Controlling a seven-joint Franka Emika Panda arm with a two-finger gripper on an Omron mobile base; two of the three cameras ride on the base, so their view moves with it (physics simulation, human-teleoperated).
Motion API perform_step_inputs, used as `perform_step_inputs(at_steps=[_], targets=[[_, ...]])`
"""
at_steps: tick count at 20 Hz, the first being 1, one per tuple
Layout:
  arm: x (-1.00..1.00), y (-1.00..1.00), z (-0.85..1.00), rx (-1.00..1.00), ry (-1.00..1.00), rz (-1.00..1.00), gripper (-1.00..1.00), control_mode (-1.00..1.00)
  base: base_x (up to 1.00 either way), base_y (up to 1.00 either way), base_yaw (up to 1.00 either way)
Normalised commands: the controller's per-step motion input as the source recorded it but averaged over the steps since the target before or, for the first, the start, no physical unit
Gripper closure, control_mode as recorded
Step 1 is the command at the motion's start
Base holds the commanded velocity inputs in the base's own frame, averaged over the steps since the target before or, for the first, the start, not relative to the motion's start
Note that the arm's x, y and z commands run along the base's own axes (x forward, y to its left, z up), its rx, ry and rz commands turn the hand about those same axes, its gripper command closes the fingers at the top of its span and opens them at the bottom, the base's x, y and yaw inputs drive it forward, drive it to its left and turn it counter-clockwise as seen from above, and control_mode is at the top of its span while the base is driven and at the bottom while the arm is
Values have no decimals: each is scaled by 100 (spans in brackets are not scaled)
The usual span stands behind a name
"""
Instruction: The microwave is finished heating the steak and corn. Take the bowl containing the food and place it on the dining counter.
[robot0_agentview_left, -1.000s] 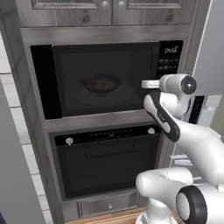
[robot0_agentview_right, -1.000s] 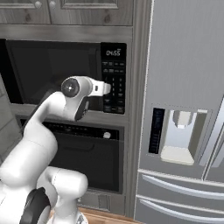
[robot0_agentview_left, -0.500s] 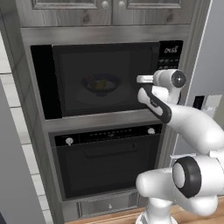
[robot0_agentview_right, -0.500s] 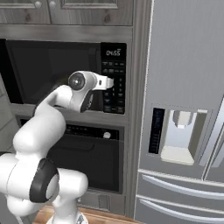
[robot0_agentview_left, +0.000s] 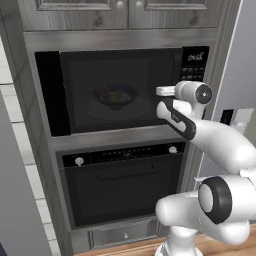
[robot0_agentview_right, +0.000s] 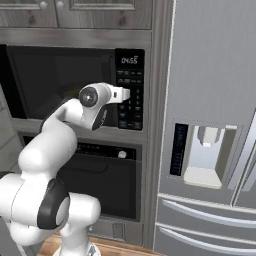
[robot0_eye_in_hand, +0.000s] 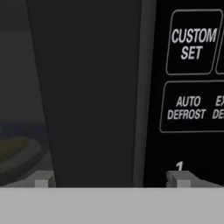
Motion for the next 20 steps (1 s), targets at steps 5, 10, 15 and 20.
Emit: perform_step_inputs(at_steps=[5,10,15,20], targets=[[0,0,0,0,0,0,100,-100,0,0,0],[-7,0,0,0,0,0,100,-100,0,0,0],[-58,2,12,0,0,0,100,-100,0,0,0],[-96,4,37,0,0,-1,100,-100,0,0,0]])
